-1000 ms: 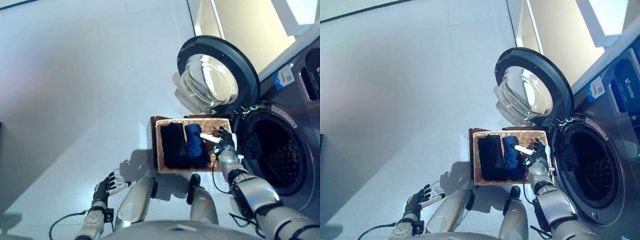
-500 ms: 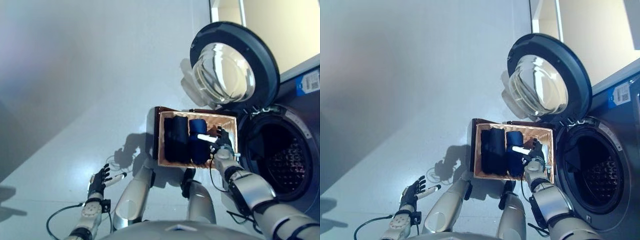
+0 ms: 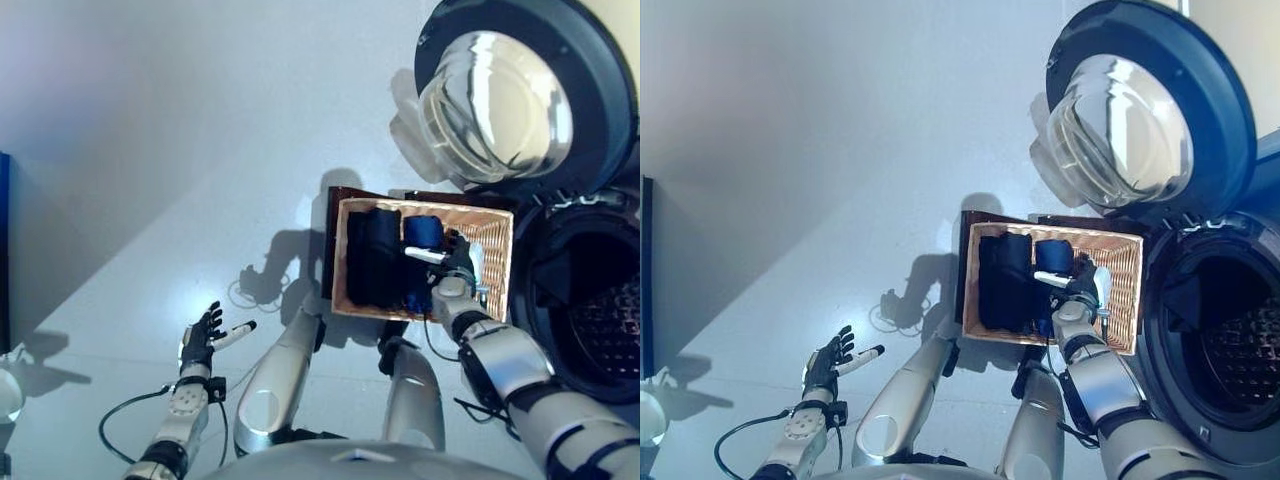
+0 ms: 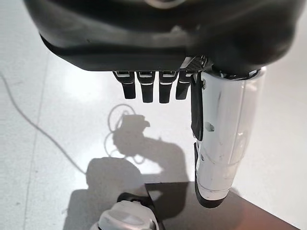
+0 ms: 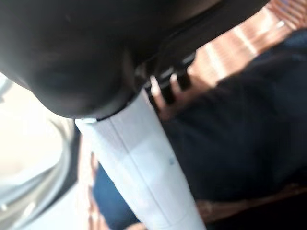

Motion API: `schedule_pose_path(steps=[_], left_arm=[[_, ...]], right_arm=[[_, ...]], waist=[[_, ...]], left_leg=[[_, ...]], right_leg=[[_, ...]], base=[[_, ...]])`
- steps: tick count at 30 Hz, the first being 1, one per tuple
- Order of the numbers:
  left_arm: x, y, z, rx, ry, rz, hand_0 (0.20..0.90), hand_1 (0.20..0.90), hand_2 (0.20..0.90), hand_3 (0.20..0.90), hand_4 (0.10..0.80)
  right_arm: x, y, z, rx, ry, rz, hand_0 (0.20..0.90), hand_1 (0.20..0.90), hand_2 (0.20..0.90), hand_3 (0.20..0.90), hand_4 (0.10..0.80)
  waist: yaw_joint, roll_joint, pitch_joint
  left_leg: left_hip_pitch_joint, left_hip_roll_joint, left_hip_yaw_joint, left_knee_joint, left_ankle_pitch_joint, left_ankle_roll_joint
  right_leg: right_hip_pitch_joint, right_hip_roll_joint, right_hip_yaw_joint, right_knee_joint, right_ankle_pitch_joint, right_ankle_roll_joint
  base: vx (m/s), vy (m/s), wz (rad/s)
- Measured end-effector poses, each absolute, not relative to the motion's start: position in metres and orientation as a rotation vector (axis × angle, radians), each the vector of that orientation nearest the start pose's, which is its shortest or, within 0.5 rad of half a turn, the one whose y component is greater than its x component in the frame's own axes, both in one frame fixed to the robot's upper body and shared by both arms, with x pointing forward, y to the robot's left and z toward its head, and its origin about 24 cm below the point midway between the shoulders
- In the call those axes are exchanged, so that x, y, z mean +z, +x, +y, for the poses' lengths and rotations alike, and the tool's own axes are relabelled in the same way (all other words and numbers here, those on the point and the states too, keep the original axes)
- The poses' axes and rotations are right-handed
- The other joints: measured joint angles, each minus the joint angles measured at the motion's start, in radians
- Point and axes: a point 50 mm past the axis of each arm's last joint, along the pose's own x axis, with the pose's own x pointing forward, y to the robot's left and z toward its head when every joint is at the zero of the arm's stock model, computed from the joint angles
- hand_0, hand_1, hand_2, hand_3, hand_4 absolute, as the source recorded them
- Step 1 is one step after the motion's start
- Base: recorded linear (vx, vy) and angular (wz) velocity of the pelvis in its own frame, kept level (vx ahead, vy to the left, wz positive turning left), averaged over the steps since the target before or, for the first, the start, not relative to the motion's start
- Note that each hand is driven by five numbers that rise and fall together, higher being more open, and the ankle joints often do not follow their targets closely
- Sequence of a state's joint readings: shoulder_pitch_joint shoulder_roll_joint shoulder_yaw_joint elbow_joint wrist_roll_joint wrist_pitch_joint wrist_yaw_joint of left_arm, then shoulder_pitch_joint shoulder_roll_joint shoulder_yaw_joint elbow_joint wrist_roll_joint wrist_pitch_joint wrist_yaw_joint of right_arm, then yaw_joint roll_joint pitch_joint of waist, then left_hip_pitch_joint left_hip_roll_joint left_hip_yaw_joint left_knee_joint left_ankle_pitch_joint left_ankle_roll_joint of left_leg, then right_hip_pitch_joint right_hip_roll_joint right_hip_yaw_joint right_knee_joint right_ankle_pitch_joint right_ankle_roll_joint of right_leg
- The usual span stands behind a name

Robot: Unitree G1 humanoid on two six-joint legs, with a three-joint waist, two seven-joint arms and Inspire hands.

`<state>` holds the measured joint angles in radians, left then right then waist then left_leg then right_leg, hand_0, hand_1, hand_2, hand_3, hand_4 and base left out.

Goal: Pick up the clothes and place them into the washing machine

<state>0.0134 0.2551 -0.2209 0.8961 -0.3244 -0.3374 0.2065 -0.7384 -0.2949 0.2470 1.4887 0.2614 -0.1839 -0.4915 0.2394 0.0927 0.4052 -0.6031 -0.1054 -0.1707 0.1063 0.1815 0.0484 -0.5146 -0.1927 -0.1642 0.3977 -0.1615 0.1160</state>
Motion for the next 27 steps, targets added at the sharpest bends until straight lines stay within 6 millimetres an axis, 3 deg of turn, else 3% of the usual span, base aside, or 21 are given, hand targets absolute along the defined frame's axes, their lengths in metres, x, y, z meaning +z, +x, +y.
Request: schedule_pose_path(steps=[2, 5, 6, 7, 11, 24, 27], left_arm=[[-0.109, 0.171, 0.219, 0.257, 0.099, 0.580, 0.900, 0.900, 0.900, 0.900, 0.800], [-0.108, 0.173, 0.213, 0.227, 0.106, 0.562, 0.900, 0.900, 0.900, 0.900, 0.800], [-0.105, 0.176, 0.209, 0.209, 0.104, 0.545, 0.900, 0.900, 0.900, 0.900, 0.800], [-0.103, 0.179, 0.205, 0.191, 0.102, 0.531, 0.900, 0.900, 0.900, 0.900, 0.800], [-0.100, 0.184, 0.194, 0.147, 0.101, 0.506, 0.900, 0.900, 0.900, 0.900, 0.800], [-0.098, 0.187, 0.195, 0.167, 0.108, 0.493, 0.900, 0.900, 0.900, 0.900, 0.800], [-0.098, 0.187, 0.195, 0.169, 0.109, 0.495, 0.900, 0.900, 0.900, 0.900, 0.800]], right_arm=[[-0.016, 0.319, -0.248, -0.576, -0.399, 0.496, 0.406, 0.406, 0.406, 0.406, 0.447], [-0.010, 0.320, -0.258, -0.622, -0.430, 0.492, 0.370, 0.370, 0.370, 0.370, 0.422], [-0.005, 0.321, -0.263, -0.637, -0.450, 0.484, 0.315, 0.315, 0.315, 0.315, 0.382], [0.000, 0.323, -0.267, -0.645, -0.476, 0.477, 0.200, 0.200, 0.200, 0.200, 0.300], [0.008, 0.324, -0.276, -0.676, -0.547, 0.482, 0.200, 0.200, 0.200, 0.200, 0.300], [0.008, 0.324, -0.278, -0.662, -0.595, 0.493, 0.200, 0.200, 0.200, 0.200, 0.300], [0.007, 0.323, -0.279, -0.669, -0.576, 0.492, 0.200, 0.200, 0.200, 0.200, 0.300]], waist=[[0.000, 0.001, 0.002], [0.001, 0.006, 0.003], [0.005, 0.007, 0.004], [0.006, 0.016, 0.008], [0.024, 0.039, 0.013], [0.024, 0.049, 0.014], [0.022, 0.046, 0.015]], left_leg=[[-0.003, -0.003, -0.005, -0.001, 0.000, -0.001], [-0.015, -0.010, -0.017, -0.001, 0.001, -0.002], [-0.029, -0.012, -0.020, 0.000, 0.004, -0.005], [-0.036, -0.013, -0.025, 0.001, 0.003, -0.005], [-0.045, -0.030, -0.030, 0.004, 0.009, -0.035], [-0.041, -0.033, -0.018, 0.035, 0.002, -0.035], [-0.034, -0.033, 0.002, 0.070, -0.016, -0.011]], right_leg=[[-0.001, -0.003, -0.008, 0.000, 0.000, 0.000], [-0.007, -0.008, -0.015, 0.000, 0.000, 0.000], [-0.021, -0.010, -0.016, 0.002, 0.000, 0.001], [-0.023, -0.011, -0.022, 0.002, -0.002, 0.002], [-0.035, -0.030, -0.030, 0.026, -0.015, 0.007], [-0.036, -0.036, -0.011, 0.060, -0.027, 0.006], [-0.033, -0.034, 0.012, 0.084, -0.028, 0.004]], base=[[-0.010, 0.016, 0.08], [0.026, 0.005, 0.11], [0.098, -0.004, 0.11], [0.104, -0.012, 0.14], [-0.075, 0.054, 0.15], [0.005, 0.008, 0.01], [0.025, 0.016, -0.14]])
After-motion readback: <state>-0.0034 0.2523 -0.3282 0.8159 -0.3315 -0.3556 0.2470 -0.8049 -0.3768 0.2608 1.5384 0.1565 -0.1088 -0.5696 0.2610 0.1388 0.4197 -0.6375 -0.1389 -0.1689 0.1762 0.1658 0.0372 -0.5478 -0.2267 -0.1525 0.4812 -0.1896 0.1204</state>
